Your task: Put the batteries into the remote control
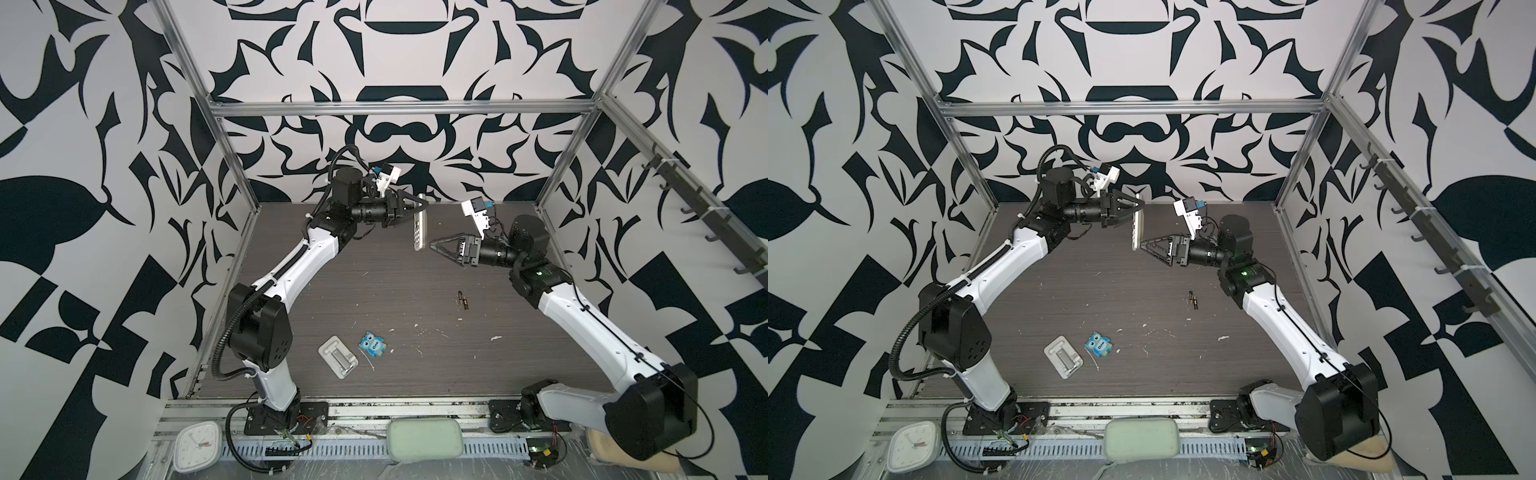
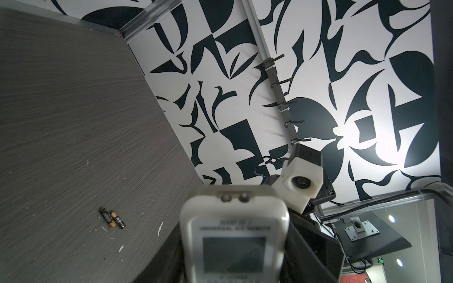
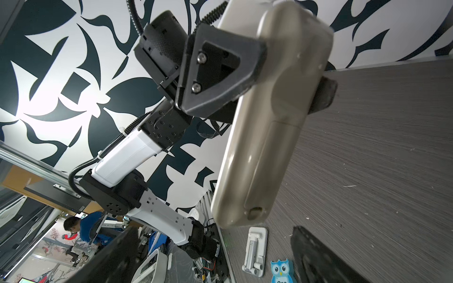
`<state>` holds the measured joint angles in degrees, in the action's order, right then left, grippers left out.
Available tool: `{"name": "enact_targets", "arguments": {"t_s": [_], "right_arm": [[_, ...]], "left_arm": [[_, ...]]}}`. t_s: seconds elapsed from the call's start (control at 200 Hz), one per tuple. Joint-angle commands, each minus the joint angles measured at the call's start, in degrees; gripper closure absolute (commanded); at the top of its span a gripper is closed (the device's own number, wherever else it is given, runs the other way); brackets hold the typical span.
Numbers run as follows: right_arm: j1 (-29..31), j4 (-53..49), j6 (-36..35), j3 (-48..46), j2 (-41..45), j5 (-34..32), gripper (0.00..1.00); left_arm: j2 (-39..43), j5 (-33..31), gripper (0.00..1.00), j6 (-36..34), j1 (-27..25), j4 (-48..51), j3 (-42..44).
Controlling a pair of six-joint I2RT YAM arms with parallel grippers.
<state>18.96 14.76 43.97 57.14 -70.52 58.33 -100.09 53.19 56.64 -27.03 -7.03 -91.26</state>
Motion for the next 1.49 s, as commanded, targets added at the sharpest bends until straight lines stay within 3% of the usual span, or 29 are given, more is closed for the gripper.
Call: {"name": "enact_targets", "arguments": {"t_s": [0.0, 0.24, 0.485, 0.69, 0.895, 1.205, 1.38, 1.42, 1.49], "right_arm": [[0.5, 6.3, 3.1, 1.3, -1.5, 0.8, 0.0], [0.8, 18.2, 9.8, 0.6, -5.5, 0.4, 0.04], [1.2, 23.3, 12.8, -0.7, -6.1, 0.6, 0.12], [1.6, 24.1, 13.6, -1.2, -5.5, 0.6, 0.33], [1.8, 24.5, 13.9, -1.2, -5.3, 0.6, 0.47], [1.8, 25.1, 14.5, -0.9, -4.6, 0.5, 0.79], [1.8, 23.1, 12.9, -0.6, -3.9, 0.6, 0.95], [1.8, 22.0, 11.9, -0.5, -3.7, 0.6, 1.0], [1.8, 18.7, 9.5, 0.0, -3.1, 0.5, 1.0]], "left_arm": [[1.1, 1.0, 0.73, 2.2, -0.8, -5.4, -2.9], [0.4, 0.8, 0.73, 3.7, -2.3, -7.8, -3.0], [0.3, 0.4, 0.73, 3.8, -2.9, -8.1, -3.0], [0.3, 0.7, 0.74, 3.8, -2.9, -8.6, -2.9], [0.4, 0.2, 0.74, 4.0, -3.1, -9.3, -2.6], [-0.2, -0.3, 0.72, 4.6, -3.4, -9.4, -3.1], [-0.4, -1.2, 0.58, 4.8, -3.4, -9.1, -3.1], [-0.4, -1.7, 0.52, 4.8, -3.4, -9.0, -3.2], [-0.4, -2.8, 0.37, 4.6, -3.4, -8.6, -3.1]]}}
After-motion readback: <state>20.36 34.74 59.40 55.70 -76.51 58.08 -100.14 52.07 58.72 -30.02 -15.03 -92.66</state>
